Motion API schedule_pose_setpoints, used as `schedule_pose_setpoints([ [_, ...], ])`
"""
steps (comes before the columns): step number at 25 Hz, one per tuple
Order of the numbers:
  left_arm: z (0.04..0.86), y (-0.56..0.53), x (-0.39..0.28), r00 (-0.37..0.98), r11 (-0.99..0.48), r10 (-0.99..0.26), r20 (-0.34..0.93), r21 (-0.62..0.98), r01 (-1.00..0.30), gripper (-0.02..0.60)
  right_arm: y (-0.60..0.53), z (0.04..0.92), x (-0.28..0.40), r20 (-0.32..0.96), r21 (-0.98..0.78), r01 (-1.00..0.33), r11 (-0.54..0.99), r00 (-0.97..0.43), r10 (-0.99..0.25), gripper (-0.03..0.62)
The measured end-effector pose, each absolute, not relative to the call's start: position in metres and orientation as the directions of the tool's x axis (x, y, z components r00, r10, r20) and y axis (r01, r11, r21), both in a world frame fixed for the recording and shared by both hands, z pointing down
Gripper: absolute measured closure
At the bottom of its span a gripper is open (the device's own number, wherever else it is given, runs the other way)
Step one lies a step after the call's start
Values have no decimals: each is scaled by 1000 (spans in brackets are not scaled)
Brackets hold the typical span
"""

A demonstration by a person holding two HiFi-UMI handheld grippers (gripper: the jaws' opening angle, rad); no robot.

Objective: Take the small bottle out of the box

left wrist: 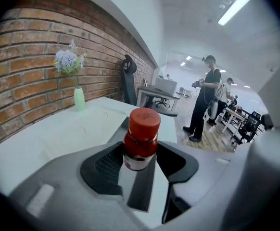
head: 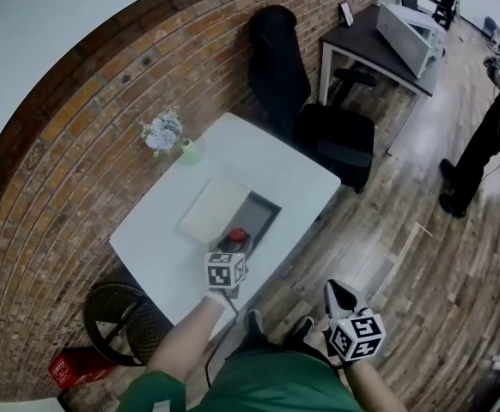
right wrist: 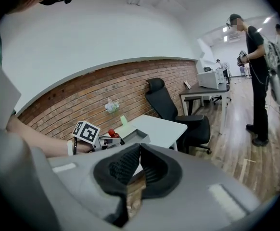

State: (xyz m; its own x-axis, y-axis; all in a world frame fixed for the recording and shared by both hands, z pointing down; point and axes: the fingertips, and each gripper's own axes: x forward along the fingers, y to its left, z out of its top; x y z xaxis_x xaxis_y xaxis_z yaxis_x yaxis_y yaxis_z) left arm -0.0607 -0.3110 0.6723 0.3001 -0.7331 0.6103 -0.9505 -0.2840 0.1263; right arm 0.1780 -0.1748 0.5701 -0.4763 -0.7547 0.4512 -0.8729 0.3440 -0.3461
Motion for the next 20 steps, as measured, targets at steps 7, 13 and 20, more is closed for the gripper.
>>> schedule_pose_setpoints([
  [7, 631, -272, -61, 284, -210, -788, 546, 195, -958, 354, -176, 578, 165, 437, -377, -821, 429, -566, -699, 589],
  [13, 590, -234, -57, 296, -199, -831, 472, 245, -949, 354, -175, 580, 146, 426, -392, -778, 490, -626, -653, 589],
  [20, 543, -209, -60, 335, -247, -860, 386, 260, -934, 354, -181, 573, 126, 428, -375, -767, 520, -641, -637, 589],
])
